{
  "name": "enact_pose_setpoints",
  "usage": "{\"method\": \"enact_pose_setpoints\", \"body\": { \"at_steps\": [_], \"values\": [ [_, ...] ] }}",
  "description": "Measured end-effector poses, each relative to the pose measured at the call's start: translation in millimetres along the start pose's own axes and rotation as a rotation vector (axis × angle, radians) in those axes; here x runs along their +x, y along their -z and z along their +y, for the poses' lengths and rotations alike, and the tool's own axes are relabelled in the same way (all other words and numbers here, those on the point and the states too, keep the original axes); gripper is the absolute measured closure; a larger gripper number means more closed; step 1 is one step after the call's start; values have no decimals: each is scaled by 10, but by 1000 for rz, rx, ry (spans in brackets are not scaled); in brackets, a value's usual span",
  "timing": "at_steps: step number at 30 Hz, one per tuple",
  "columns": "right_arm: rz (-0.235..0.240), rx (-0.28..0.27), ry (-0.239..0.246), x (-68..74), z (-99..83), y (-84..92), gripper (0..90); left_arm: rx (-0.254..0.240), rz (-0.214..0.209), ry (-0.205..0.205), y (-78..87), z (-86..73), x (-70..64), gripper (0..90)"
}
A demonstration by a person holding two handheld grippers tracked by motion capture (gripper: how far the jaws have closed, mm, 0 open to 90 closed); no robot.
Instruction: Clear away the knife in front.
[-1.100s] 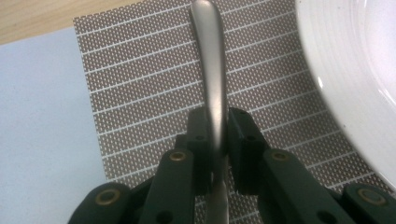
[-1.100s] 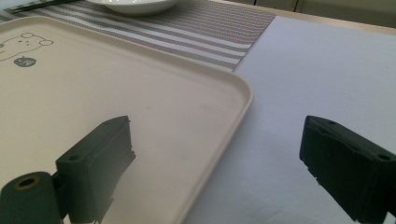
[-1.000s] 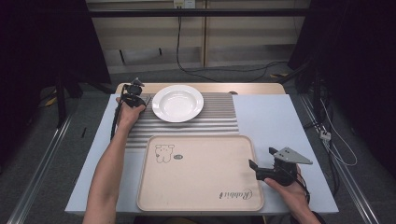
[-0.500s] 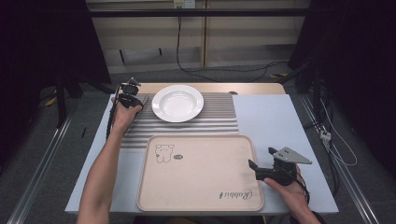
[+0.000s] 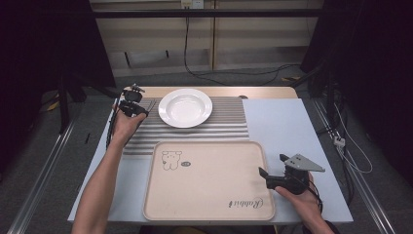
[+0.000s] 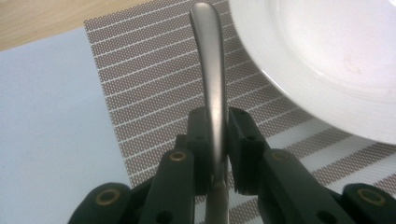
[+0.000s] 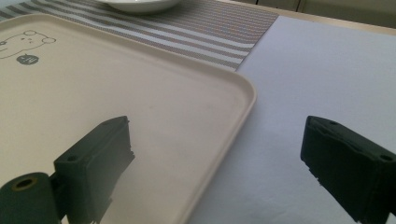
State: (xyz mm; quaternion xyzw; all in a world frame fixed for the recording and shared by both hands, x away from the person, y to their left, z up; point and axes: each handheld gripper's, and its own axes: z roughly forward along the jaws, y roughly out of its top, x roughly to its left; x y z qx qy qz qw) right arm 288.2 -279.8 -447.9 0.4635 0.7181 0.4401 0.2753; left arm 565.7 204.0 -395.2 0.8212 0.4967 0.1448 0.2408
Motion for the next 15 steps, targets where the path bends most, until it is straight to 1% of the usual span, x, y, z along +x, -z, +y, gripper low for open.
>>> {"method": "enact_pose_setpoints", "body": {
  "at_steps": [2, 3, 7, 10, 13, 14, 15],
  "values": [
    [-2, 1, 0, 2, 1, 3, 85, -13, -2, -5, 48, -6, -23, 800],
    [-4, -1, 3, 2, 2, 2, 85, -13, -3, -17, 76, -5, -33, 799],
    [-6, 3, 1, 0, 3, -1, 85, -30, 1, -40, 178, -15, -89, 799],
    [-8, 1, 2, -10, 4, -7, 84, -44, -15, -48, 234, -40, -121, 799],
    [-10, 1, -2, -13, 4, -6, 83, -48, -23, -63, 281, -62, -159, 799],
    [-11, 1, -2, -15, 4, -6, 83, -55, -19, -65, 293, -71, -179, 799],
    [-12, 1, 0, -17, 4, -6, 82, -54, -27, -74, 310, -76, -194, 799]
  ]
}}
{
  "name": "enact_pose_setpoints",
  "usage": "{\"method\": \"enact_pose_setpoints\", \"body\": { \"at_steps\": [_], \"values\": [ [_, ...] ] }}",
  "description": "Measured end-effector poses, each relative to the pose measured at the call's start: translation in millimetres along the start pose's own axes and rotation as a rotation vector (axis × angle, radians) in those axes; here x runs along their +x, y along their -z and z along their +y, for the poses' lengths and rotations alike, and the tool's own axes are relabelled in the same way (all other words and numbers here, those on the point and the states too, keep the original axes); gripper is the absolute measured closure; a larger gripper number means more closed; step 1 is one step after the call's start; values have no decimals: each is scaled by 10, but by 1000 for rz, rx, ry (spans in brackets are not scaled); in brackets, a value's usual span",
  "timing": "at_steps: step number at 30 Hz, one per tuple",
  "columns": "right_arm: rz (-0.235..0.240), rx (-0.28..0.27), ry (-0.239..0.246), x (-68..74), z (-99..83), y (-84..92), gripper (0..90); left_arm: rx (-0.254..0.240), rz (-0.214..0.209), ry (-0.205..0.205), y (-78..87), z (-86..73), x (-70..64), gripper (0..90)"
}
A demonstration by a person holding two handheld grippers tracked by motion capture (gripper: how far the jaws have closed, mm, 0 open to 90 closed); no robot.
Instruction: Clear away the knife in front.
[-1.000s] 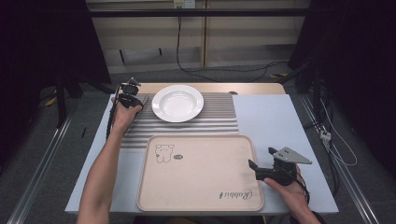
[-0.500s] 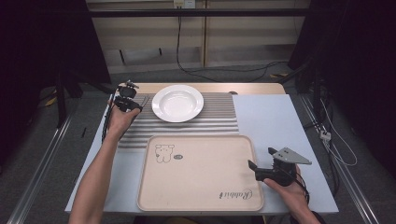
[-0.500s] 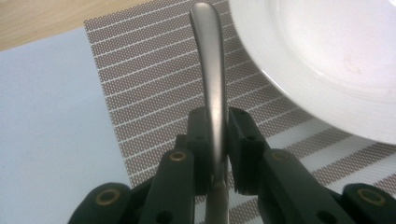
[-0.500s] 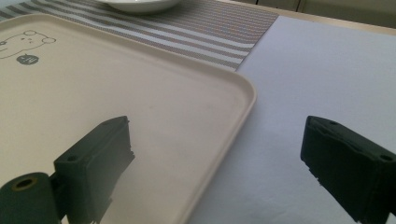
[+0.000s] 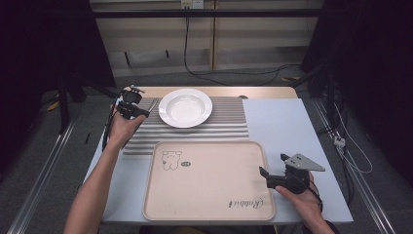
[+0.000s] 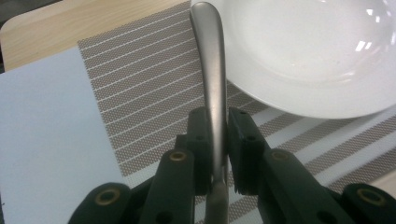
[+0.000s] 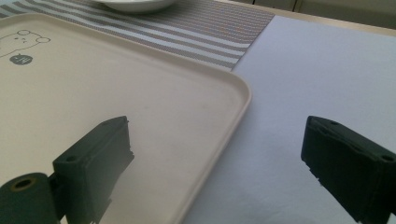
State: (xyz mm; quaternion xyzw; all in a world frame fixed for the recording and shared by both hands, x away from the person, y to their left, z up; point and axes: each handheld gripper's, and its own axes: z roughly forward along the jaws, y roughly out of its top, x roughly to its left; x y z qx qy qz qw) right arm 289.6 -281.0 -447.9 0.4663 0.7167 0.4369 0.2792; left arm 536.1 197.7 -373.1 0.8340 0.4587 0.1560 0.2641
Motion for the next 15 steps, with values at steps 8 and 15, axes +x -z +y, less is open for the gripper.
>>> {"method": "enact_pose_setpoints", "body": {
  "at_steps": [8, 15],
  "values": [
    [-14, -4, -2, -14, 0, 16, 78, -31, -25, -40, 92, -42, -179, 800],
    [-17, -4, 5, -5, -1, 22, 81, -52, -52, -50, 196, -111, -325, 799]
  ]
}}
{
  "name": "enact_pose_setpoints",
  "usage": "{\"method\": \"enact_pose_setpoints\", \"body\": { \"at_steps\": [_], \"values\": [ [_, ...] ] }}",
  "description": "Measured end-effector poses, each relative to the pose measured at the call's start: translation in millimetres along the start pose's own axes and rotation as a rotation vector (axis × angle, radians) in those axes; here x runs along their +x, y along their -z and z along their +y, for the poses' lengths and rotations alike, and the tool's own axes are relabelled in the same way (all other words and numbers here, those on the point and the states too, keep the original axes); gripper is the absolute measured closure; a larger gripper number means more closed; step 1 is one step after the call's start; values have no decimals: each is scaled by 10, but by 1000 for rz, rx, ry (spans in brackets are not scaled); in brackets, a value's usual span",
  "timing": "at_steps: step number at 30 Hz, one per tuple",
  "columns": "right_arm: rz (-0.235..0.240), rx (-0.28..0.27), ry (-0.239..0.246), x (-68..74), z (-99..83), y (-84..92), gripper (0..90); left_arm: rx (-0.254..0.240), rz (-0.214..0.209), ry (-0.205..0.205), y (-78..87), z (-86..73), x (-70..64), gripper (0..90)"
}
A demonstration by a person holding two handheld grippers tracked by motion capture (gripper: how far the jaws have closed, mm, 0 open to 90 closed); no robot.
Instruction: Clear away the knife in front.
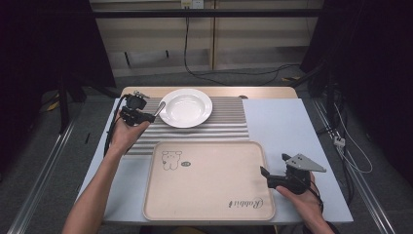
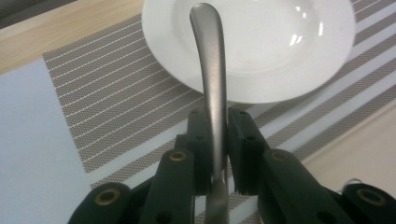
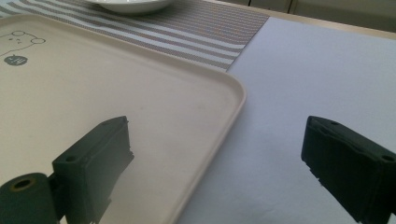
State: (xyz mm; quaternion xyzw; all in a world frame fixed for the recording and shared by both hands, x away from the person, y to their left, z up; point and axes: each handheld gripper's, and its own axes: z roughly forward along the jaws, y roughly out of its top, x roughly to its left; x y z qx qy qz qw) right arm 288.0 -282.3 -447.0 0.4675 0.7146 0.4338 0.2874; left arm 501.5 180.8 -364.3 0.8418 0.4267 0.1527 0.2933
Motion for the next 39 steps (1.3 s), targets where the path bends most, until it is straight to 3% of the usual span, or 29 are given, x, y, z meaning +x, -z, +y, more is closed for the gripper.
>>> {"method": "enact_pose_setpoints", "body": {
  "at_steps": [17, 21, 26, 36, 39],
  "values": [
    [2, 0, 5, 18, 7, 4, 81, 13, -18, -46, 142, -149, -336, 799],
    [4, 1, 4, 15, 6, 0, 81, 34, 7, -40, 132, -203, -428, 799],
    [5, 0, 6, 13, 7, -2, 82, 26, -8, -44, 166, -249, -527, 799],
    [1, 1, 10, 15, 8, -8, 85, 35, -63, -95, 199, -309, -786, 799],
    [3, -2, 8, 15, 11, -10, 88, 42, -73, -90, 182, -341, -864, 799]
  ]
}}
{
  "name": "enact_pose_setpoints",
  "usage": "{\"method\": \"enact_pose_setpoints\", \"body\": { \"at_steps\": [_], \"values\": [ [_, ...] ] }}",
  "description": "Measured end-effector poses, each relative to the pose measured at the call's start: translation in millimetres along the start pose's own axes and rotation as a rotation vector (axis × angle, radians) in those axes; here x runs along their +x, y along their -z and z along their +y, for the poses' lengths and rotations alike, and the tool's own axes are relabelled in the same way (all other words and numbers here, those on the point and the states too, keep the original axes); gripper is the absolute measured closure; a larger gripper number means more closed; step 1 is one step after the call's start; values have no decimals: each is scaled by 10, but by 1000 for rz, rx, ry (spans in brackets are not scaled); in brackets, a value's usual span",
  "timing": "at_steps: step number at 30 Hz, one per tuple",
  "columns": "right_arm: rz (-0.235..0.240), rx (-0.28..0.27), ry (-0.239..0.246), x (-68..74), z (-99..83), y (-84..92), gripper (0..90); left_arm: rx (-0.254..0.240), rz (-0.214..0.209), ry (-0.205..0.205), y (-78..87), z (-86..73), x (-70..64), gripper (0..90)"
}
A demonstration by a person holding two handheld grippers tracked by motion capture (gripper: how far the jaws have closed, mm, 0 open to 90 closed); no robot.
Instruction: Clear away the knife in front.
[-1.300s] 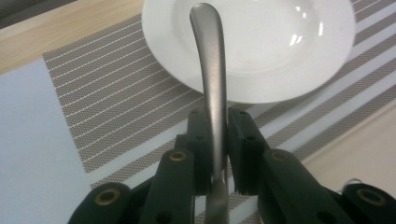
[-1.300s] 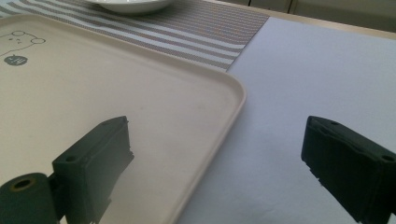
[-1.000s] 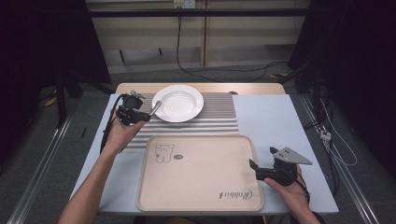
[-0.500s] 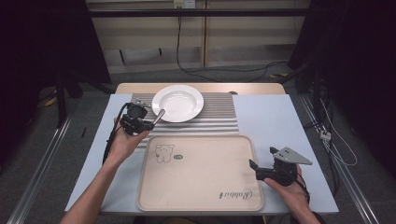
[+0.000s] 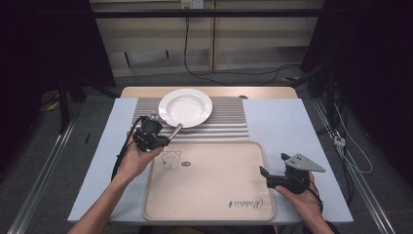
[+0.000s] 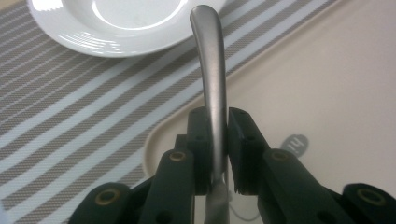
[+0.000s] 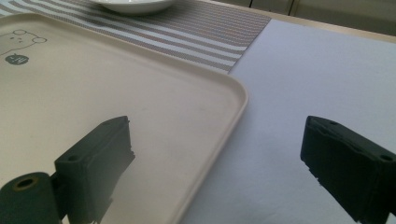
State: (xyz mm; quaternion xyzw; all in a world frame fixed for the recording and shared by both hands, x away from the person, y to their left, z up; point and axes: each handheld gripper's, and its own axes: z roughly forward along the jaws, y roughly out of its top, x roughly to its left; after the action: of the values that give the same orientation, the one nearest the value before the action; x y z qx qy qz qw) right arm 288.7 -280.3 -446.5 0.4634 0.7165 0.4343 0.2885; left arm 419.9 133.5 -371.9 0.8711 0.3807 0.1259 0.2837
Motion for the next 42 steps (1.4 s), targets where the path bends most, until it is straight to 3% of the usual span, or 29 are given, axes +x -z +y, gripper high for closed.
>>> {"method": "enact_pose_setpoints", "body": {
  "at_steps": [6, 13, 17, 32, 37, 42],
  "values": [
    [3, -3, 3, -1, 1, -1, 88, 9, -21, -10, -39, -54, -131, 799],
    [3, -5, 2, 11, 1, 8, 84, 31, -50, -74, -93, -107, -310, 799],
    [8, -6, 3, 15, -2, 13, 84, 42, -56, -86, -153, -134, -397, 799],
    [11, -8, 7, 18, -2, 12, 85, 85, -89, -34, -310, -202, -486, 798],
    [11, -7, 5, 22, -2, 16, 85, 110, -86, -33, -384, -228, -511, 798],
    [9, -8, 8, 22, -2, 17, 85, 111, -80, 0, -440, -248, -515, 798]
  ]
}}
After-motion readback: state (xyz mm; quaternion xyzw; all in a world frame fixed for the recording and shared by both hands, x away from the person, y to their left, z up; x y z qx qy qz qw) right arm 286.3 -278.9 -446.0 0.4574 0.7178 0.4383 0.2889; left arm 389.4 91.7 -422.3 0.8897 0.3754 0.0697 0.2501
